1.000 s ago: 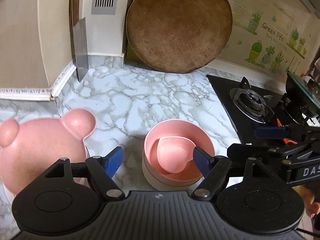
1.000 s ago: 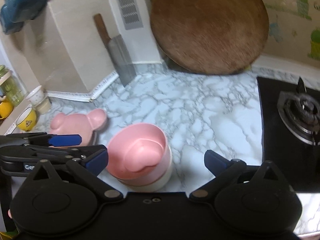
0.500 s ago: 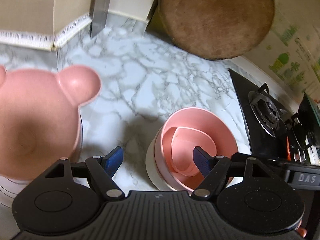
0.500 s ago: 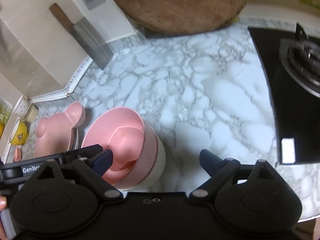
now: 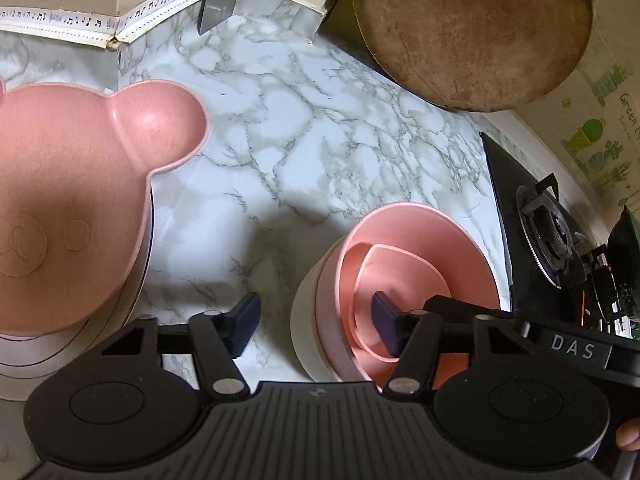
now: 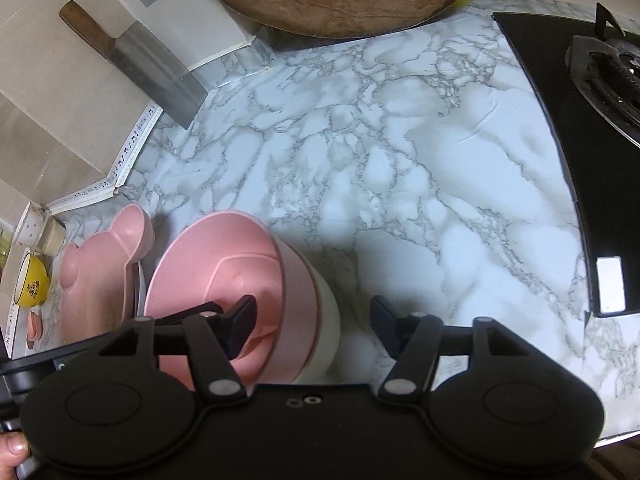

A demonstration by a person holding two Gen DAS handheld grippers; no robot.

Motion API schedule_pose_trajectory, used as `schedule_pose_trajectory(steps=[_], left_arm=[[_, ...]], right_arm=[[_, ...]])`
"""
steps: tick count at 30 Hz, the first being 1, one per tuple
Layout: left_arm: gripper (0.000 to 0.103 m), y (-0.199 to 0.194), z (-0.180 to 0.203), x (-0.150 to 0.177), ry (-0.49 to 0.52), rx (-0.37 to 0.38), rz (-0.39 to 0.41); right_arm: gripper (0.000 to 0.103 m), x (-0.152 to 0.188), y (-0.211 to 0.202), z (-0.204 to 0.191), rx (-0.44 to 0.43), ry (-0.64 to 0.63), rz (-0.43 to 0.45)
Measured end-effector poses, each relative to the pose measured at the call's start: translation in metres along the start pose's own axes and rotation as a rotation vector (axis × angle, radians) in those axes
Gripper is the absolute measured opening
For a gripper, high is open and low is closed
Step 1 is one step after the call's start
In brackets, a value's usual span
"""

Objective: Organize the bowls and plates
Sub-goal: 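Close both tools on the rim of the stacked bowls, then lift the stacked bowls with both tools and carry them over the bear plate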

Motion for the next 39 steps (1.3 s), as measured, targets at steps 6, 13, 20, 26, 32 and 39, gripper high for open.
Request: schedule_pose_trajectory(steps=[6, 13, 20, 26, 32, 39], left_arm=[[0.042, 0.005, 0.004, 0.003, -0.003, 0.011, -0.020], [0.033, 0.006, 0.003, 0.004, -0.006, -0.001, -0.026], [0.031, 0.004, 0.004, 0.004, 0.008, -0.022, -0.025], [0.031, -0.005, 0.005, 0.002, 0.017, -0.023, -0.011], [0.031, -0.020, 0.005, -0.005, 0.017, -0.026, 0.021], [0.031, -0.042, -0.003, -0.019, 0.020, -0.053, 0.065]], right_arm=[[0.049, 0.003, 0.005, -0.004, -0.009, 0.009, -0.027], [0.038, 0.007, 0.004, -0.007, 0.013, -0.002, -0.024], [0.032, 0.008, 0.001, -0.010, 0.034, -0.030, -0.013], [0.031, 0.005, -0.008, -0.019, 0.034, -0.047, 0.005], [0.029, 0.000, -0.014, -0.037, 0.027, -0.087, 0.022], [0.029, -0.010, -0.019, -0.068, -0.010, -0.127, 0.039]])
Point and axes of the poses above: each gripper's, at about its wrist camera, not at the fingertips, and y roughly the way its jaws point, z to its right, x to its underside, the point moved 4 cm from there along y, roughly the way its jaws point, and after that the axes turned 13 degrees about z, right-handed, at the moved point
